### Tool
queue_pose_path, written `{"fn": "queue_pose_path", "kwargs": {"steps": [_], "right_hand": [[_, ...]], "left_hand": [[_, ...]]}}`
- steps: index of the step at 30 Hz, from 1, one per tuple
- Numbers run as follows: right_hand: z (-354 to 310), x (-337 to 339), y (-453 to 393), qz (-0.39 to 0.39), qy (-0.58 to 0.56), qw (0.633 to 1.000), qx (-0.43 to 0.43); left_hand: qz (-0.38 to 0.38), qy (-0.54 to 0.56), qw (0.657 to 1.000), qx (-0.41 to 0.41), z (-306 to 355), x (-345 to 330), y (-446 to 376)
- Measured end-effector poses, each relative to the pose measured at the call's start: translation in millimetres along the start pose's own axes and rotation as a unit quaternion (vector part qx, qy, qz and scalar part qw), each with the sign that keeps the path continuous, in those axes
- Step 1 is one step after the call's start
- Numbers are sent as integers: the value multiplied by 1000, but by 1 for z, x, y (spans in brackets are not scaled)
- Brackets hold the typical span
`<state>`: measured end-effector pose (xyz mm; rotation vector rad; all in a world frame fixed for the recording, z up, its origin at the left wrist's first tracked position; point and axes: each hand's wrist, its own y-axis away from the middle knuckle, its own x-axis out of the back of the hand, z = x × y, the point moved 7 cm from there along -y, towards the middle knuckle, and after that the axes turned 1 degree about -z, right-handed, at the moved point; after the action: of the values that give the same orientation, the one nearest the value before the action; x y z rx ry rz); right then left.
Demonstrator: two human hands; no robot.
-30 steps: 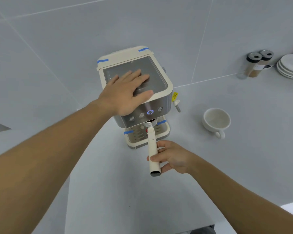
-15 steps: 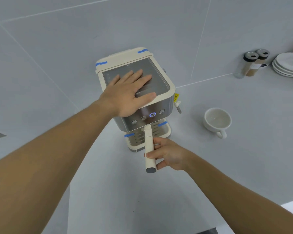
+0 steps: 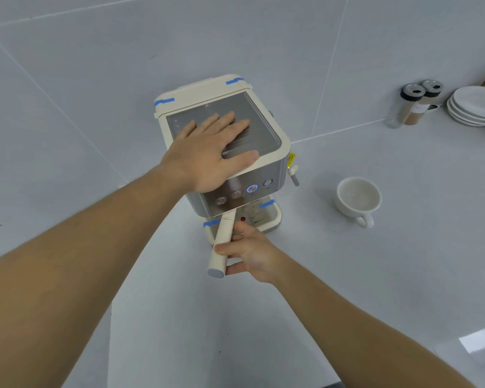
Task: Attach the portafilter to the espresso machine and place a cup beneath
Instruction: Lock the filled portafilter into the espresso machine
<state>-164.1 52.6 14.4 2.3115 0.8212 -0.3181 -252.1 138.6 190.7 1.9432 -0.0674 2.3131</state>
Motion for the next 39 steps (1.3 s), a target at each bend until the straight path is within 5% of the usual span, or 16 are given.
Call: {"fn": "queue_pose_path", "kwargs": {"steps": [11, 29, 39], "right_hand": [[5, -34, -24, 41, -84, 995, 36], [0, -50, -40, 76, -125, 986, 79], [6, -9, 0, 8, -111, 991, 67]], "left_hand": [[-44, -22, 998, -25, -4, -3, -2], [-12, 8, 999, -38, 0, 1, 0], [-10, 9, 999, -35, 0, 0, -2]]}}
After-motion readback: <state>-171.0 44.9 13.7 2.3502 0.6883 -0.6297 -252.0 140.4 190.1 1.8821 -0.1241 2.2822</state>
